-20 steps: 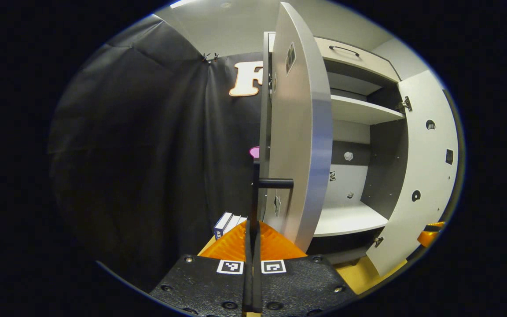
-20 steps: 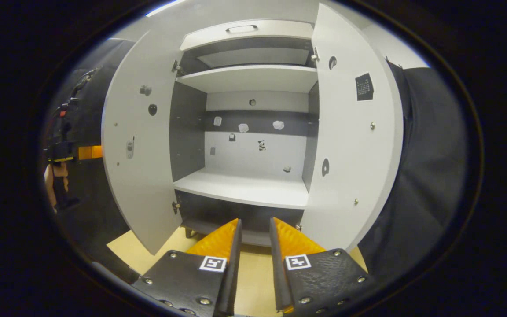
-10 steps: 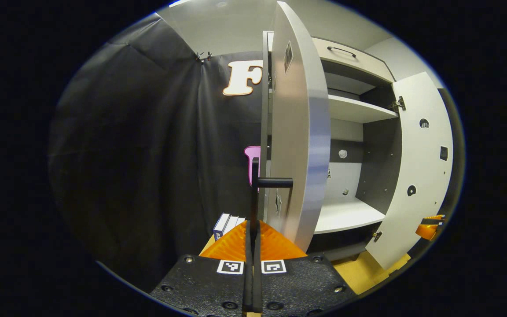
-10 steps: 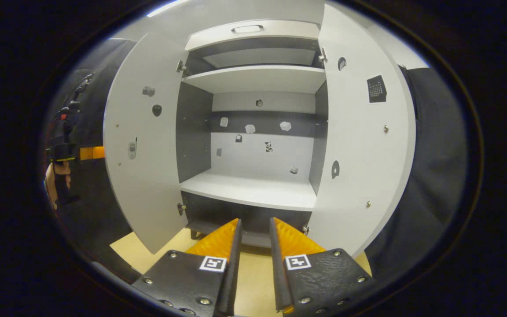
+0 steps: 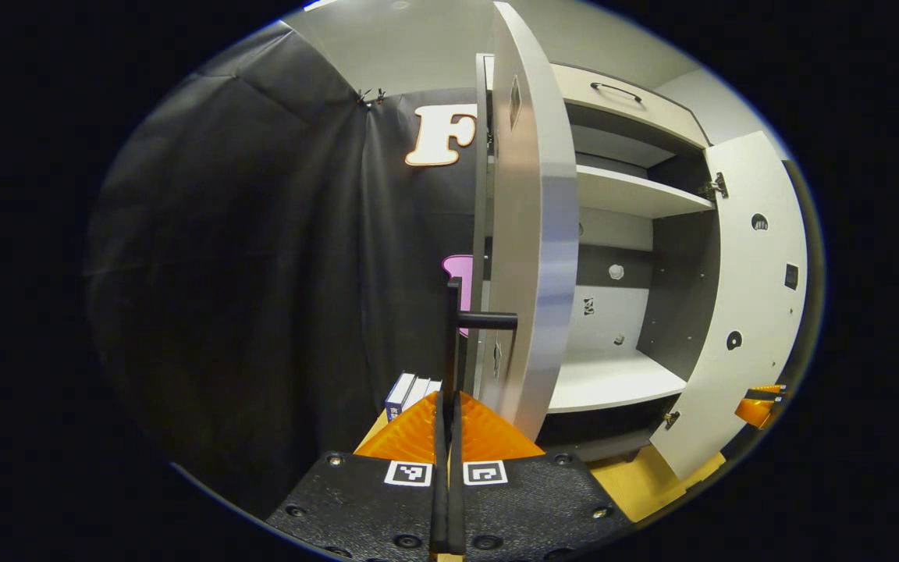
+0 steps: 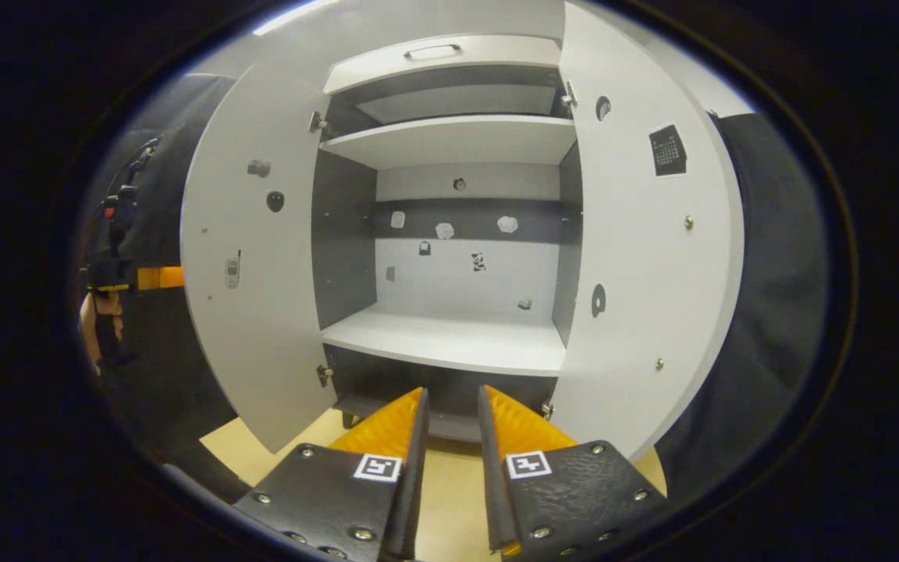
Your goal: Open the right door of the double-door shoe cabinet with the right hand, and open the left door with the left hand.
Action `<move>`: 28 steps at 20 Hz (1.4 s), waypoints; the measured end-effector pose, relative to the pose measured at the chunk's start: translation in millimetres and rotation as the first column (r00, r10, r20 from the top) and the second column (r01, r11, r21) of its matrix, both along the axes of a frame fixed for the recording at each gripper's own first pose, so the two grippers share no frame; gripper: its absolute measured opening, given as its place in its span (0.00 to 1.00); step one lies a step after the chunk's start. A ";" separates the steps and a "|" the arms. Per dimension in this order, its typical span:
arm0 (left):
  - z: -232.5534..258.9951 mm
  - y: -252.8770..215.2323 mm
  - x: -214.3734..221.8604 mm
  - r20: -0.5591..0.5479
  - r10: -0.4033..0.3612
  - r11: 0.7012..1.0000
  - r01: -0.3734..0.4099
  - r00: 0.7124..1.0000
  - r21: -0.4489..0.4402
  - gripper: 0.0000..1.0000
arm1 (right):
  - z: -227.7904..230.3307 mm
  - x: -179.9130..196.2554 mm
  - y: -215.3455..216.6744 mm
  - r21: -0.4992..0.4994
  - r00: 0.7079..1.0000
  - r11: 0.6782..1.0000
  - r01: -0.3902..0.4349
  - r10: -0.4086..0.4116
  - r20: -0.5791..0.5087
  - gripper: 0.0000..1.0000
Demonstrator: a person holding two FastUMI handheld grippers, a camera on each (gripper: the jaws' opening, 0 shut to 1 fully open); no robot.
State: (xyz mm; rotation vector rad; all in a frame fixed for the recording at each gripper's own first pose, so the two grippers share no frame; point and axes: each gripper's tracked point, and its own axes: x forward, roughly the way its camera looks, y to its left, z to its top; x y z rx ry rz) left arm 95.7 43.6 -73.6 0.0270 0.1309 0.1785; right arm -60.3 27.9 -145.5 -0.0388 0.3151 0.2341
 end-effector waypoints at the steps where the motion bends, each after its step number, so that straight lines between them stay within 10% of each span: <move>1: 0.0 1.2 -1.0 0.001 0.005 1.000 -0.005 1.000 -0.003 0.01 | -0.1 1.8 0.8 0.001 1.000 1.000 -0.003 0.003 0.000 0.35; 15: 11.1 -1.2 -50.0 0.016 0.086 0.996 -0.085 0.996 -0.033 0.01 | 9.1 29.6 8.7 0.020 1.000 1.000 -0.019 0.018 0.019 0.31; 28: 71.0 -149.6 -21.7 0.148 -0.259 0.965 0.263 0.954 -0.007 0.00 | 90.2 34.6 6.5 0.118 0.985 0.988 0.096 -0.111 0.131 0.34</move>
